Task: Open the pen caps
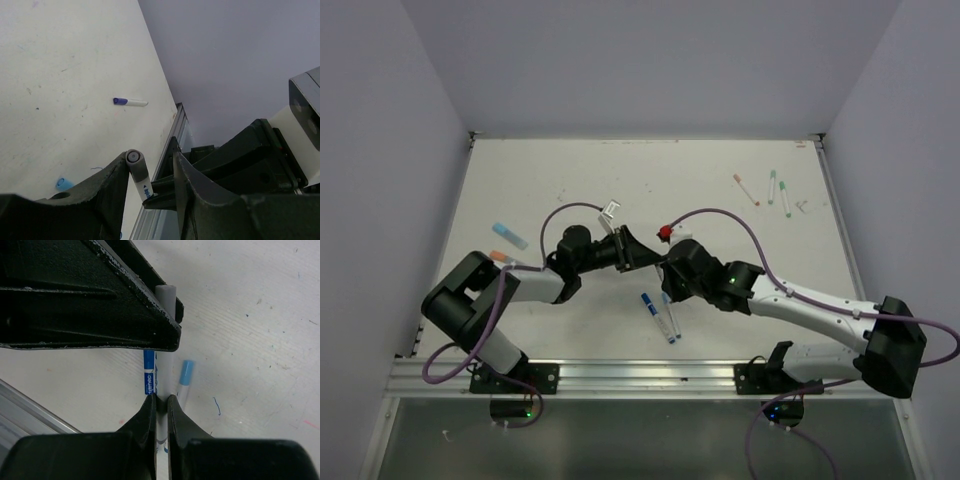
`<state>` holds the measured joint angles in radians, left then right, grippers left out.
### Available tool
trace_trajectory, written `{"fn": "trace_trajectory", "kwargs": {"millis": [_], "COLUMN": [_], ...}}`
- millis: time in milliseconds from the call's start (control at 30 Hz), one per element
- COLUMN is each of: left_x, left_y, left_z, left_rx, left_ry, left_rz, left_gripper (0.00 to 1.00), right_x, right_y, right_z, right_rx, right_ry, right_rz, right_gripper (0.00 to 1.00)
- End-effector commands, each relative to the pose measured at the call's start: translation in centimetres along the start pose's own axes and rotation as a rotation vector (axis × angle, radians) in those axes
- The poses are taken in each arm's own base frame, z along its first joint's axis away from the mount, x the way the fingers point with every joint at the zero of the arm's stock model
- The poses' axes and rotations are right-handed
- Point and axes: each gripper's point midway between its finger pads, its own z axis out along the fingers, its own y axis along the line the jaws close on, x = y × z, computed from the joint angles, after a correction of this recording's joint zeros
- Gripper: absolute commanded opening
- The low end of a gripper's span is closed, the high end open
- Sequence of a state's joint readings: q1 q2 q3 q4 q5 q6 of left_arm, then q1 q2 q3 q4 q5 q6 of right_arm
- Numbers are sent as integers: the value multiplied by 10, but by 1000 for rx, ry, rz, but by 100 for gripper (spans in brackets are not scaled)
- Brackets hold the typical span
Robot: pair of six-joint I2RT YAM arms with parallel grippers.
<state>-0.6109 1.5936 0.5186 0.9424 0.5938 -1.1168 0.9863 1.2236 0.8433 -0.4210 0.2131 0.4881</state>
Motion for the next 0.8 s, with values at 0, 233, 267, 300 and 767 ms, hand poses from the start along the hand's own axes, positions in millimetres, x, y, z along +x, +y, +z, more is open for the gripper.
{"fn": "trace_trajectory", "kwargs": {"millis": [0, 233, 267, 300, 767], "left_x": [-10, -9, -10, -10, -17], "left_y": [-13, -13, -15, -15, -16], "left_z": [9, 9, 10, 10, 13], "left_rx": [42, 42, 45, 43, -7], "left_ry": [-27, -21, -21, -20, -32], "left_rz": [24, 16, 22, 22, -21], "left_gripper": [43, 16, 9, 1, 0], "right_x": [-28, -32, -34, -35, -25], "right_y": [13, 10, 8, 7, 1], "right_z": [-3, -2, -2, -3, 24], "right_rx": [-44, -28, -20, -15, 10], "right_ry": [-68, -83, -91, -95, -53], "right_rz": [0, 10, 11, 16, -3], "right_gripper": [0, 0, 0, 0, 0]}}
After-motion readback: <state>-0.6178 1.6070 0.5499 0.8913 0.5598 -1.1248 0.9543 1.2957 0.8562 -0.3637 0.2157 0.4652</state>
